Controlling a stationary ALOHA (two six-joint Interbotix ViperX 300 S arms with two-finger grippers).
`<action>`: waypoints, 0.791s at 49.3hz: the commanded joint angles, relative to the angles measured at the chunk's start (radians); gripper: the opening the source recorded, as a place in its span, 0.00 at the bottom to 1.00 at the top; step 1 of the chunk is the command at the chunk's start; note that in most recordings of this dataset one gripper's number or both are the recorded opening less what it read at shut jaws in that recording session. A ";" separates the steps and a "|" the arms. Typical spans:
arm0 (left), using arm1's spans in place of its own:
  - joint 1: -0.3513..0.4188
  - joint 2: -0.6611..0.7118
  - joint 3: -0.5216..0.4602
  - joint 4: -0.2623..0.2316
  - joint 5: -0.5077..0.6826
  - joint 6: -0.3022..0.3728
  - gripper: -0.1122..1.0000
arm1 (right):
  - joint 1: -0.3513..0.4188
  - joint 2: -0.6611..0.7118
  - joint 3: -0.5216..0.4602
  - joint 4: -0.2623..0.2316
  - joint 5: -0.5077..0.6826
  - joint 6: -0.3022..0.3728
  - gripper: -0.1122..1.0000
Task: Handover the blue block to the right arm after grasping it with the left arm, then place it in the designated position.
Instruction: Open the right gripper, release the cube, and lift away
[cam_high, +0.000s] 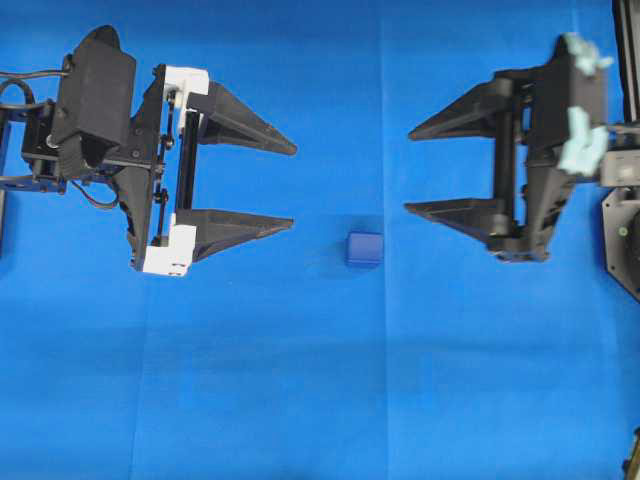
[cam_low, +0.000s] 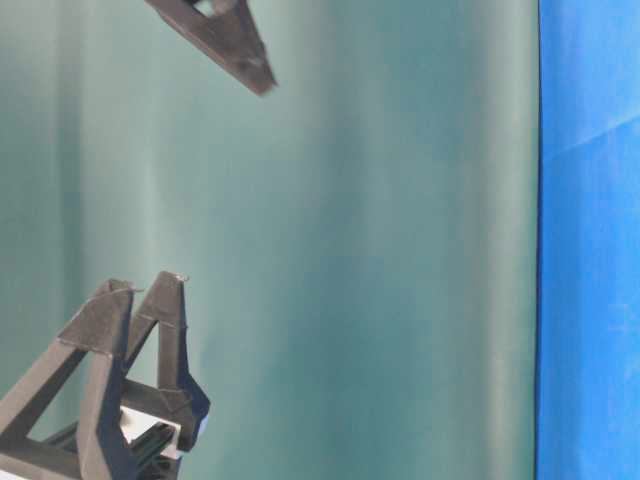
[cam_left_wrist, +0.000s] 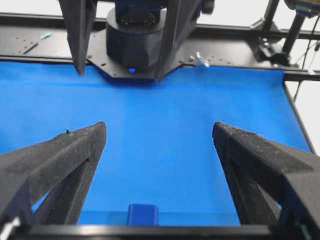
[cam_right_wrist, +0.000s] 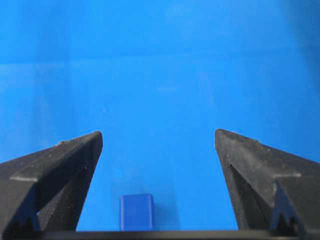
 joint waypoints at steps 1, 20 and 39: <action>0.002 -0.020 -0.026 0.002 -0.005 -0.002 0.93 | 0.003 -0.032 -0.005 -0.006 0.002 -0.002 0.89; 0.002 -0.018 -0.028 0.002 -0.006 -0.002 0.93 | 0.002 -0.048 -0.002 -0.041 -0.014 -0.002 0.89; 0.002 -0.020 -0.025 0.002 -0.009 -0.002 0.93 | 0.002 -0.071 0.003 -0.117 -0.163 -0.002 0.89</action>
